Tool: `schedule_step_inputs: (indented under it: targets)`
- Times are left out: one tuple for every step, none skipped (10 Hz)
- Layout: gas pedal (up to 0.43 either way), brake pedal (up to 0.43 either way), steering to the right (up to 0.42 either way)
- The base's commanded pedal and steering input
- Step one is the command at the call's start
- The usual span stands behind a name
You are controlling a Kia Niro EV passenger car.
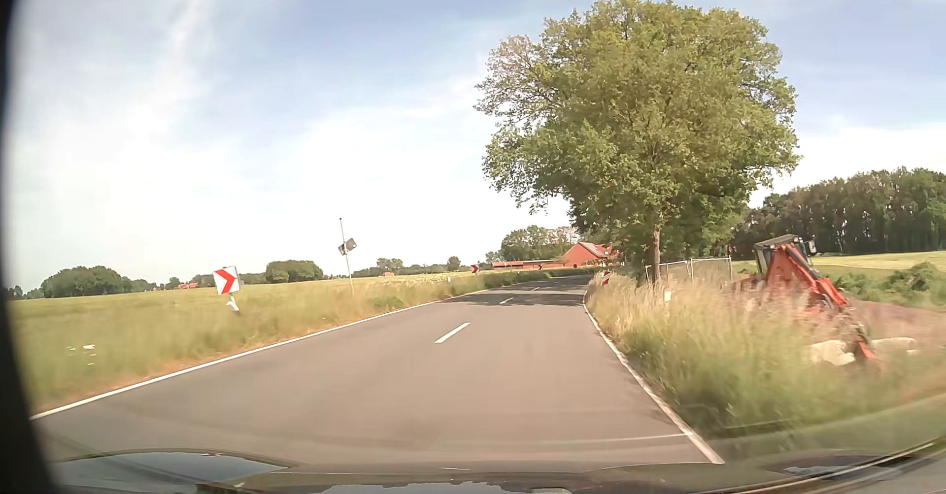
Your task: Follow the waypoints while adhering to traffic rules and regulations
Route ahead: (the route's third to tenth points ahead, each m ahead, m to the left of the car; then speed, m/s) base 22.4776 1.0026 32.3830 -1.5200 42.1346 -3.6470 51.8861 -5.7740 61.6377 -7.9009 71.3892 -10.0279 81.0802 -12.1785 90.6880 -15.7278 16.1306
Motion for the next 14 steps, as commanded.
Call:
schedule_step_inputs:
  targets:
    - [0.209, 0.000, 0.025]
    - [0.209, 0.000, 0.025]
    - [0.209, 0.000, 0.025]
    - [0.209, 0.000, 0.025]
    - [0.209, 0.000, 0.025]
    - [0.209, 0.000, 0.025]
    - [0.209, 0.000, 0.025]
    - [0.209, 0.000, 0.026]
    - [0.209, 0.000, 0.024]
    - [0.209, 0.000, 0.019]
    - [0.209, 0.000, 0.016]
    - [0.209, 0.000, 0.016]
    - [0.209, 0.000, 0.016]
    - [0.209, 0.000, 0.016]
